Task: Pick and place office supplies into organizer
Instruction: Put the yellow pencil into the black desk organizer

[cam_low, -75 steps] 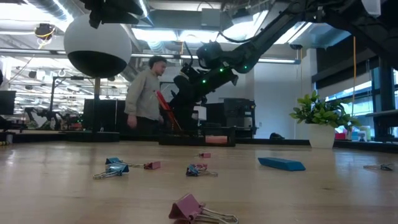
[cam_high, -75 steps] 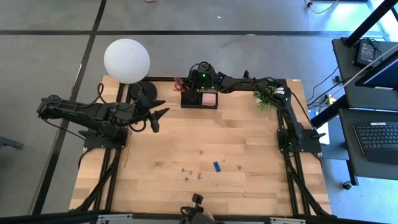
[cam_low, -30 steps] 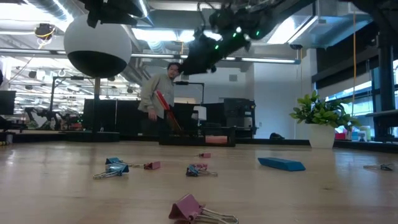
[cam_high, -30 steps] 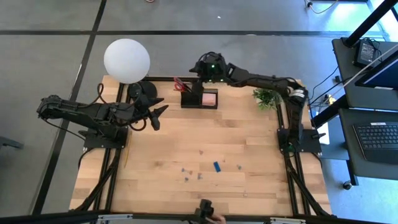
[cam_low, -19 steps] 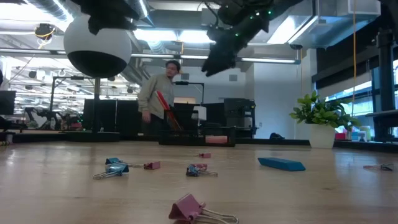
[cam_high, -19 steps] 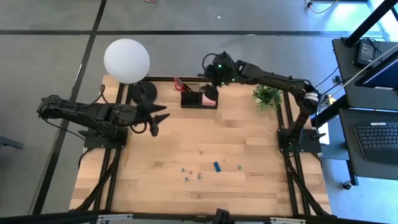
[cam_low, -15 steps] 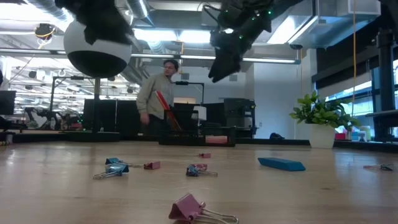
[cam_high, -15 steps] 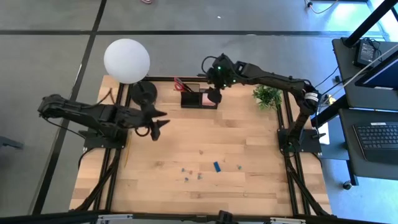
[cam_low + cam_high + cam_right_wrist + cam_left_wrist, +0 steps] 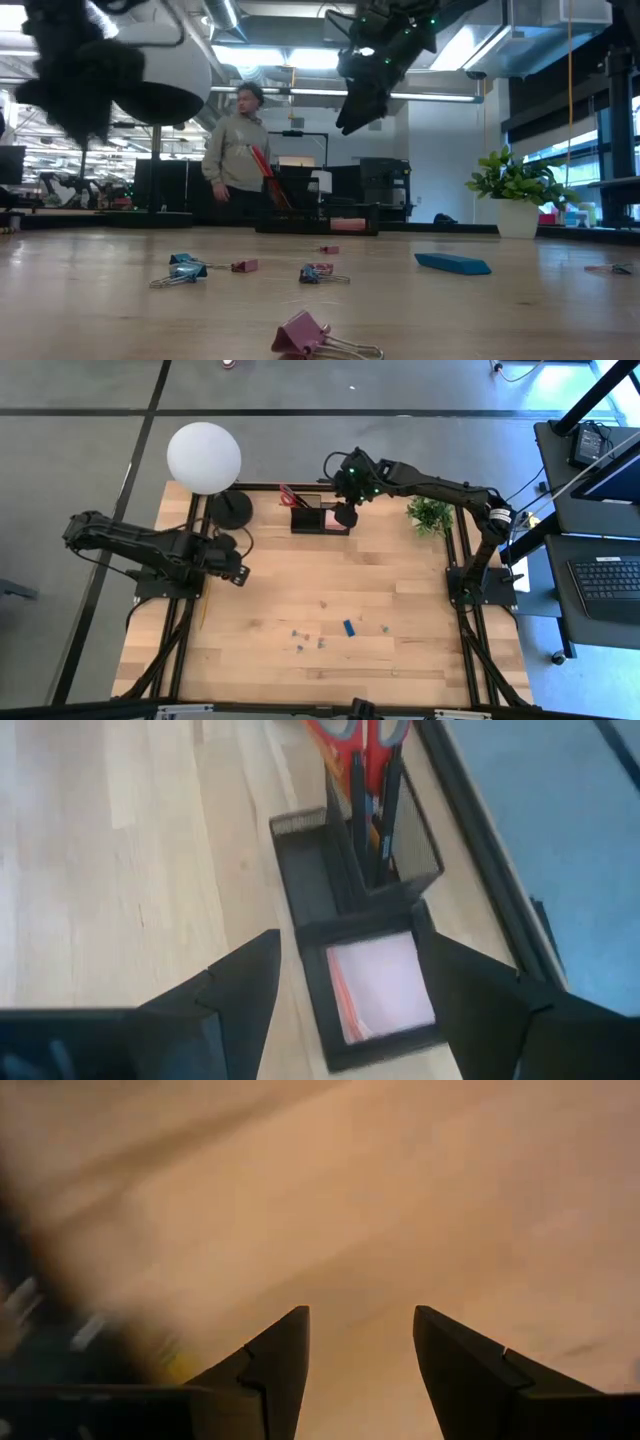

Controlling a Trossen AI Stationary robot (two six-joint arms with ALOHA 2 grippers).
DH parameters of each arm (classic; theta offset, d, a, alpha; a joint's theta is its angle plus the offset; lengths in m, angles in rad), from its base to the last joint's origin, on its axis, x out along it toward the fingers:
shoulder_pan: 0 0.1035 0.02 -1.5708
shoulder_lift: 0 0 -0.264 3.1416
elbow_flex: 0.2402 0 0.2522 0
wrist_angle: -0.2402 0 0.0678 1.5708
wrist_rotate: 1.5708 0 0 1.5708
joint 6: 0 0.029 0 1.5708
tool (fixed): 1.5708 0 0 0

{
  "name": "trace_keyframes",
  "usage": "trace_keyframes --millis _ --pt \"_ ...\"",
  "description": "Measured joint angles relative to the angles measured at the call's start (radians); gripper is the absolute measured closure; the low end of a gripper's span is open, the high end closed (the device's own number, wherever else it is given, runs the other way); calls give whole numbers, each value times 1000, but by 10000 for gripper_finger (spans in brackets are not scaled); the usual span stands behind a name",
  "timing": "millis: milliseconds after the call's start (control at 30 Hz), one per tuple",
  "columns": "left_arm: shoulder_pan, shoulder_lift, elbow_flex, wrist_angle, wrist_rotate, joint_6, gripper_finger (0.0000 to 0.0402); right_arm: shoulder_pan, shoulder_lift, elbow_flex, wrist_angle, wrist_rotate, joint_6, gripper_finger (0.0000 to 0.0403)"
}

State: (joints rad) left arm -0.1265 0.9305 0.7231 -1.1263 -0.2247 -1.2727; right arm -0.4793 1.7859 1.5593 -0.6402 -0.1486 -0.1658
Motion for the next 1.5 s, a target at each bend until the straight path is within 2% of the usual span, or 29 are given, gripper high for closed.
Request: trace_keyframes --millis 167,400,500,700,767,867,967,1233,1300,1367,1500 --pt "0 55 0 -81 25 -90 229 0 1 0 49 0 0 161" --pt "26 195 0 -81 22 -81 229 0 1 0 96 0 0 161" --pt "45 273 0 -86 46 7 229 0 1 0 100 0 0 161" --pt "68 392 0 -98 70 302 229 0 1 0 99 0 0 161" --pt "80 420 0 -115 98 328 229 0 1 0 99 0 3 161" --pt "113 453 0 -146 159 280 229 0 1 0 99 0 3 161" --pt "146 473 0 -149 179 266 229 0 1 0 99 0 2 161" --pt "171 480 0 -130 138 662 229 0 1 0 123 0 1 161" --pt "171 480 0 -130 143 722 229 0 1 0 126 0 1 161" --pt "171 480 0 -131 190 731 229 0 1 0 126 0 1 161" --pt "163 480 0 -130 365 658 229 0 1 0 125 0 0 161"
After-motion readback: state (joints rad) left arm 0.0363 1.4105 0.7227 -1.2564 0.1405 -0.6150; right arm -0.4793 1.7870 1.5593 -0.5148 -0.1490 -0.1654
